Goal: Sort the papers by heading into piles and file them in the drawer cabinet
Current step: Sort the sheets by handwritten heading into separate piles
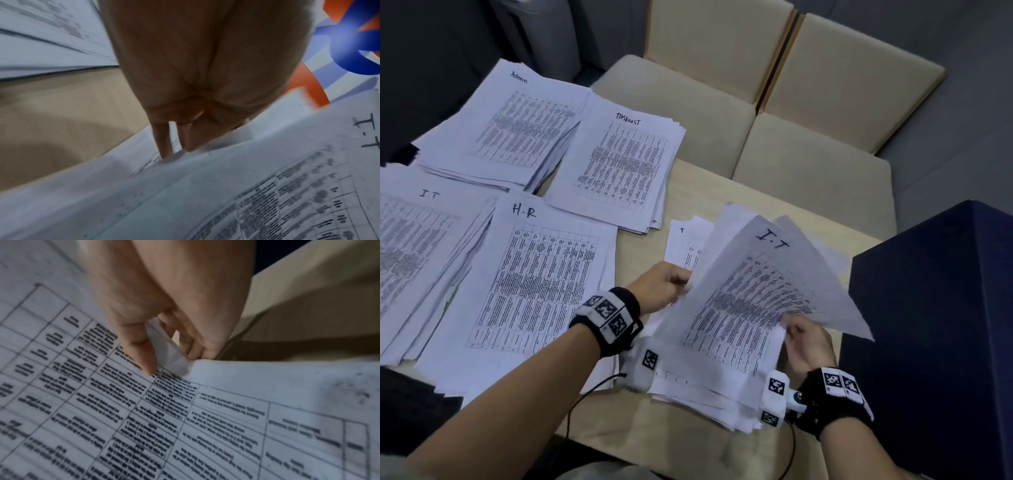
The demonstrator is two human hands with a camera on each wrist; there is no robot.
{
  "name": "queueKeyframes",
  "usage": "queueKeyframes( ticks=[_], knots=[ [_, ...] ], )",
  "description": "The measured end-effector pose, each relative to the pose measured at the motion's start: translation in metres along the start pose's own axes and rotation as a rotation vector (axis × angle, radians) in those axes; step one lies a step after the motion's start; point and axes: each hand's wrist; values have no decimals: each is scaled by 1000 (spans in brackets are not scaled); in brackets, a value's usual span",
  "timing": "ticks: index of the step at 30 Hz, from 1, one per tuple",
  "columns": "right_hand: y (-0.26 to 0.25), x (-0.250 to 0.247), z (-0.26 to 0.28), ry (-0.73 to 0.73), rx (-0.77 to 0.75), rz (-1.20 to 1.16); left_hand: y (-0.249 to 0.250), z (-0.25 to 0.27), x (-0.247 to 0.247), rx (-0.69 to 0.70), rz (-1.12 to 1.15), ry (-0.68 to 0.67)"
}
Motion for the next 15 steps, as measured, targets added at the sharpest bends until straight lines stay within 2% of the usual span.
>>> queueKeyframes(
  ticks=[1,4,5,7,8,11,13,15],
  knots=[
    [-1,1,3,-4,1,5,-4,-2,0,-25,-46,38],
    [-2,4,10,12,-37,50,-28,-15,-3,-206,-455,397],
    [-2,5,13,12,-58,54,-34,-16,-4,-283,-562,469],
    [1,5,13,-5,-90,27,-42,-20,-2,-412,-745,395],
    [4,2,11,-11,-93,-1,-44,-19,0,-431,-821,350],
    [8,-5,10,-52,-52,-66,-51,-21,4,-327,-1021,390],
    [8,-9,14,-76,-29,-55,-56,-24,6,-246,-982,385],
    [7,-10,21,-64,-29,-34,-57,-27,10,-239,-901,333]
  ],
)
Point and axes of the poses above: each hand's wrist, its own z-axis away from the middle knuckle, its own x-axis out of the palm, y = z × x, and after that the axes turned 6 degrees about x, right-handed
